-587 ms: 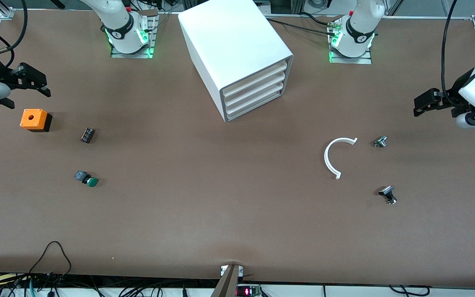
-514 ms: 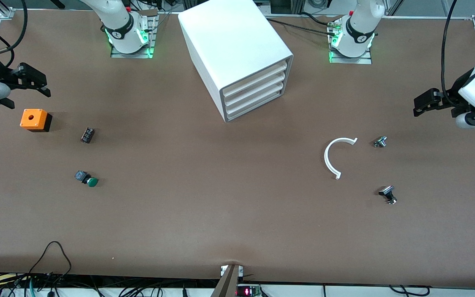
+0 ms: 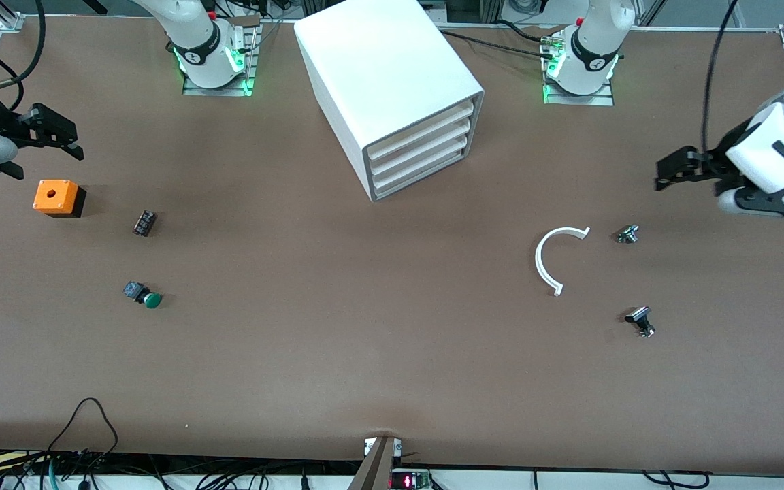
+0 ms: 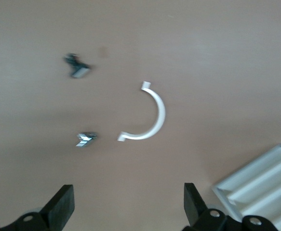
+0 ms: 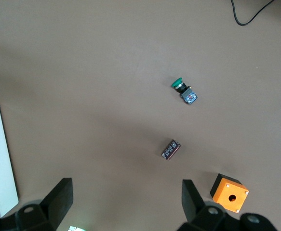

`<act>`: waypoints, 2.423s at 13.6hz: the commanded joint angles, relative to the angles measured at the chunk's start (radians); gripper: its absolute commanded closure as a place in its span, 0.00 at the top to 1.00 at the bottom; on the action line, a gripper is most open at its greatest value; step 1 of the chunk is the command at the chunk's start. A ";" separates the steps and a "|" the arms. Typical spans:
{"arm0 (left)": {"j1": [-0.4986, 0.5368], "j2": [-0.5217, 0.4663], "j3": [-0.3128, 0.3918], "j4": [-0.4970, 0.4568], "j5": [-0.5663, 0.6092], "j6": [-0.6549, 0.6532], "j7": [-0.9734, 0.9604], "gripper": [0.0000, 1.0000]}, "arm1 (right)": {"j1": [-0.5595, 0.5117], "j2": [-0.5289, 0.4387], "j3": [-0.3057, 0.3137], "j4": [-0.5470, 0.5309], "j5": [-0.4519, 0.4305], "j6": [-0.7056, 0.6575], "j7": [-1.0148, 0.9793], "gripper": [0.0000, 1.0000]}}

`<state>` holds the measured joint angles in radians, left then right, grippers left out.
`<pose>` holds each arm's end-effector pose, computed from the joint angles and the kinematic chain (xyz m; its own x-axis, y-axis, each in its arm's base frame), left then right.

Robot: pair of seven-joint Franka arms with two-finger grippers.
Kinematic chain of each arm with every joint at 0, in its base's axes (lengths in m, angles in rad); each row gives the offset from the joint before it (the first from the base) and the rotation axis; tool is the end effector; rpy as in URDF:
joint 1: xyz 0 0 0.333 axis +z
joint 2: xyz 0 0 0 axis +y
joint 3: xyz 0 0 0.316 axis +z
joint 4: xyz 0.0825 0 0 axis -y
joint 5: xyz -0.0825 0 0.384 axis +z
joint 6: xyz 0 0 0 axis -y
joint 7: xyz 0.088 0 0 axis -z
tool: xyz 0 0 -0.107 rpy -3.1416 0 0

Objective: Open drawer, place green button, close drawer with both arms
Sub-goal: 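Move the left gripper toward the lowest drawer handle of the white cabinet, then hook the drawer handle with the left gripper and pull it outward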

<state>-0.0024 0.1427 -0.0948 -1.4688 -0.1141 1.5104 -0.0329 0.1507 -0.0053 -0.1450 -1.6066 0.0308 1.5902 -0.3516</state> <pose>0.5866 -0.0660 0.5868 0.9920 -0.0712 -0.1039 -0.0582 -0.9906 0.1238 0.5540 0.0062 0.6122 0.9371 0.3490 0.0004 0.3488 -0.9366 -0.0335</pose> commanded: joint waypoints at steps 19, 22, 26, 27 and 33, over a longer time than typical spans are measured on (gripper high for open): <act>-0.386 0.475 -0.006 -0.091 -0.481 0.278 0.004 0.99 | -0.010 0.008 0.002 0.020 -0.006 -0.007 -0.010 1.00; -0.421 0.485 -0.006 -0.154 -0.525 0.342 0.004 0.99 | -0.010 0.008 0.002 0.020 -0.006 -0.007 -0.010 0.99; -0.470 0.488 -0.006 -0.208 -0.544 0.366 0.004 0.99 | -0.008 0.008 0.002 0.019 -0.006 -0.009 -0.010 1.00; -0.479 0.494 -0.006 -0.215 -0.561 0.366 0.004 0.99 | -0.008 0.008 0.002 0.020 -0.008 -0.007 -0.010 1.00; -0.525 0.506 -0.006 -0.220 -0.587 0.372 0.002 0.98 | -0.007 0.008 0.004 0.020 -0.008 -0.007 -0.010 0.99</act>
<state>-0.5044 0.6513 -0.1110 -1.6779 -0.6579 1.8654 -0.0348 0.1483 -0.0047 -0.1473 -1.6053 0.0308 1.5904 -0.3516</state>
